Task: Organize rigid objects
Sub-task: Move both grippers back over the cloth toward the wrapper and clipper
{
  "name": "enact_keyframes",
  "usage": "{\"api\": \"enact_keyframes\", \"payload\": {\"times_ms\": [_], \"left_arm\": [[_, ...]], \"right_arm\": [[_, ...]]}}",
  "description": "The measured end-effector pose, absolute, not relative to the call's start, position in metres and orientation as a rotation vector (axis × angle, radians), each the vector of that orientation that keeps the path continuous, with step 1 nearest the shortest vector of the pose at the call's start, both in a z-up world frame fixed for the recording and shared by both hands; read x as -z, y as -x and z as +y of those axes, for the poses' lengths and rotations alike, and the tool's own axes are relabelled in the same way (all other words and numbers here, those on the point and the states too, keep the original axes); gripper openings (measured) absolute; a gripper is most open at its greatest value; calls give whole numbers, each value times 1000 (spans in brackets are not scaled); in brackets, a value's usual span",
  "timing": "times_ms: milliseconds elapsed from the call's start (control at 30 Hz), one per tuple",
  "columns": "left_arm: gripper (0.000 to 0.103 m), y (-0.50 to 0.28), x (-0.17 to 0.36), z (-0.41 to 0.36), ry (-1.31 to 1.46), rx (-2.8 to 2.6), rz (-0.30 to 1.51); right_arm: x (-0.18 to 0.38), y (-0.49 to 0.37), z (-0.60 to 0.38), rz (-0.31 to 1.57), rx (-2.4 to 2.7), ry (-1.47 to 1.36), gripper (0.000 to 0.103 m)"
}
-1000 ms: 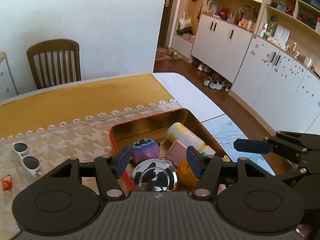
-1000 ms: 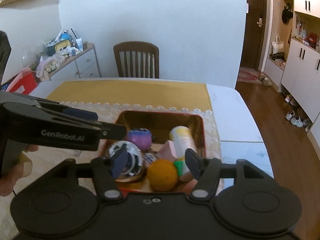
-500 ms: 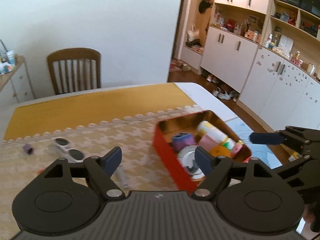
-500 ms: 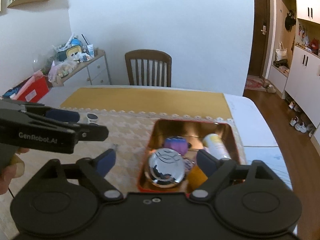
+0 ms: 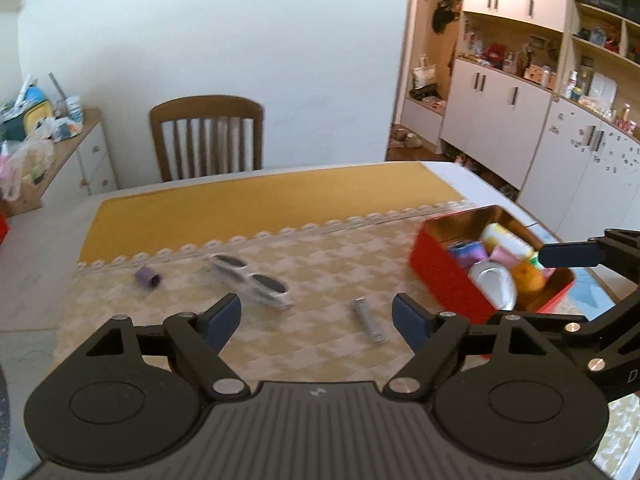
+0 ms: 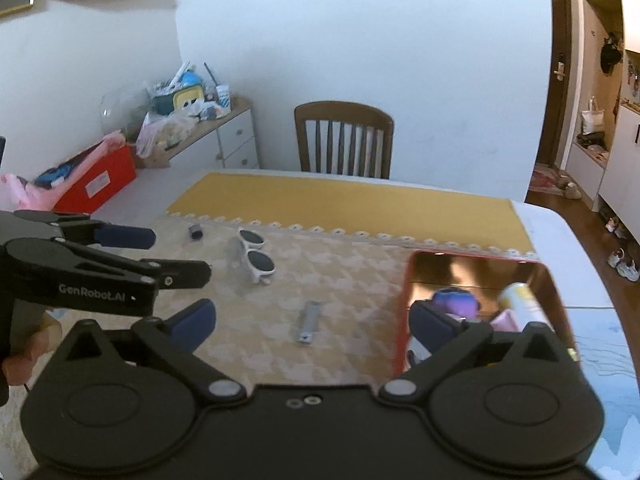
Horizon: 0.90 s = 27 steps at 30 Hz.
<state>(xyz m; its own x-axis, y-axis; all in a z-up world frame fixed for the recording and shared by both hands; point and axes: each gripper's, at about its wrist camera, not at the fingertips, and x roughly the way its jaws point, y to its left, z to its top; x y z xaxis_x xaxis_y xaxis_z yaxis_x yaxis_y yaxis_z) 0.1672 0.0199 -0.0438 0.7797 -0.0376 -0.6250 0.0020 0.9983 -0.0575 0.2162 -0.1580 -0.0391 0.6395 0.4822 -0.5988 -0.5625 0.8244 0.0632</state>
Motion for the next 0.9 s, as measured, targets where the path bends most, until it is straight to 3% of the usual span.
{"api": "enact_keyframes", "payload": {"times_ms": [533, 900], "left_arm": [[83, -194, 96, 104, 115, -104, 738], [83, -227, 133, 120, 140, -102, 789]], "right_arm": [[78, -244, -86, 724, -571, 196, 102], [117, -281, -68, 815, -503, 235, 89]]}}
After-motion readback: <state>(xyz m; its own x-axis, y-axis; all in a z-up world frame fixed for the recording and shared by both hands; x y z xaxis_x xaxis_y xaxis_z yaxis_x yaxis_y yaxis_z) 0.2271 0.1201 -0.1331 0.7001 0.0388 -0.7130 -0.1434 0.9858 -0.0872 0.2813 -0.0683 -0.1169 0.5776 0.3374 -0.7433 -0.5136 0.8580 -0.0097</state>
